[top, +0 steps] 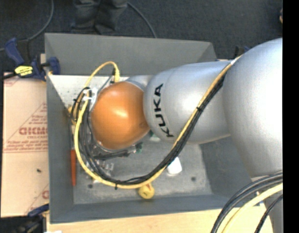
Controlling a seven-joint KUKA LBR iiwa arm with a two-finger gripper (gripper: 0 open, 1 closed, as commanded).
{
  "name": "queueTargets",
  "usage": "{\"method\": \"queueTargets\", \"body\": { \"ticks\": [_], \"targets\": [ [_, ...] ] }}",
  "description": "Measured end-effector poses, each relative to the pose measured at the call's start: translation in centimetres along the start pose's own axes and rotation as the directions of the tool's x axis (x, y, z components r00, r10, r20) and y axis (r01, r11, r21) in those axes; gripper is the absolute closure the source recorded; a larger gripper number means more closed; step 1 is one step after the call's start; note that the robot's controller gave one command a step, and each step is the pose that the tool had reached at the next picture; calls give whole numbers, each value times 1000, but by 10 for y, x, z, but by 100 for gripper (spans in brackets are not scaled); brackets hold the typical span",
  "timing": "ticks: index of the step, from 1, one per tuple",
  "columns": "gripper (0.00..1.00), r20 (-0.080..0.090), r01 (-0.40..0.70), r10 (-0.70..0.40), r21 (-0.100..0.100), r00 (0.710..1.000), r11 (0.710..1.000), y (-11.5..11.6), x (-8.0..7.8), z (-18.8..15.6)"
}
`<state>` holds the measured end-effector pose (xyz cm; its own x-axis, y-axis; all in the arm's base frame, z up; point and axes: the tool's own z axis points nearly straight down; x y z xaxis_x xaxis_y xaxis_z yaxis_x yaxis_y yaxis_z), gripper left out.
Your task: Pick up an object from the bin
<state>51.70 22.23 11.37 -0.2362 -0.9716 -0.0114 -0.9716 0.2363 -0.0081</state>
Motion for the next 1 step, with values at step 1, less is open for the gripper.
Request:
{"method": "queueTargets", "body": {
  "ticks": [1],
  "targets": [
    [100,-4,0,0,-7,1000,1000,2,1,-5]
  ]
}}
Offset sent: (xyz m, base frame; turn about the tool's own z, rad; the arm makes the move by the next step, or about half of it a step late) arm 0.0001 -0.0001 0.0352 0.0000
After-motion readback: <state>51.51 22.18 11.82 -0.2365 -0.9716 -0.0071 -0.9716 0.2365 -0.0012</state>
